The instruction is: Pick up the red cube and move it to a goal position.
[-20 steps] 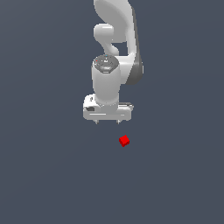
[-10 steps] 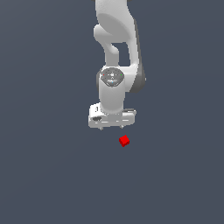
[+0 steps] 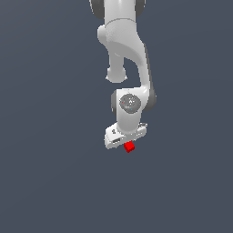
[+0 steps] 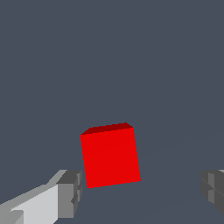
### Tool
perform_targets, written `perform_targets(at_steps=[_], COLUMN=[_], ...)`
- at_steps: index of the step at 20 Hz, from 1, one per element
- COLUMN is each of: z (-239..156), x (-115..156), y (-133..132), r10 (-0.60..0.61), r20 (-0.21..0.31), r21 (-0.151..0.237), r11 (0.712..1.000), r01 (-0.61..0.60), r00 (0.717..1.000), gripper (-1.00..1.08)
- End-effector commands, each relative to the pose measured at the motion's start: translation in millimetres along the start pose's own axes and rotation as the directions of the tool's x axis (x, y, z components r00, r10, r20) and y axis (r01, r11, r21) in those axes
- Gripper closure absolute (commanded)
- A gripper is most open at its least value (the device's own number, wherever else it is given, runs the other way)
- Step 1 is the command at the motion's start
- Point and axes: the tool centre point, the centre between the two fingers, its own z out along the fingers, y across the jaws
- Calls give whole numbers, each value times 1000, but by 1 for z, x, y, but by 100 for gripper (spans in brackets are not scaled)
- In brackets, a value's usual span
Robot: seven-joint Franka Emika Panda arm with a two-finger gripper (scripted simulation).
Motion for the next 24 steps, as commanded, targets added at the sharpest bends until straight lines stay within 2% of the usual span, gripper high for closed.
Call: perform_targets(at_steps=[1, 8, 16, 17, 24], z=[15, 38, 36, 36, 36], x=[6, 13, 12, 12, 12], y=[-8, -22, -21, -21, -21], r10=[-57, -143, -137, -137, -137], r20=[0, 2, 2, 2, 2], r21=[1, 3, 2, 2, 2], r11=[998, 990, 991, 991, 991], r01=[57, 143, 137, 137, 137], r00=[998, 990, 991, 991, 991], gripper=[-92, -92, -92, 108, 108])
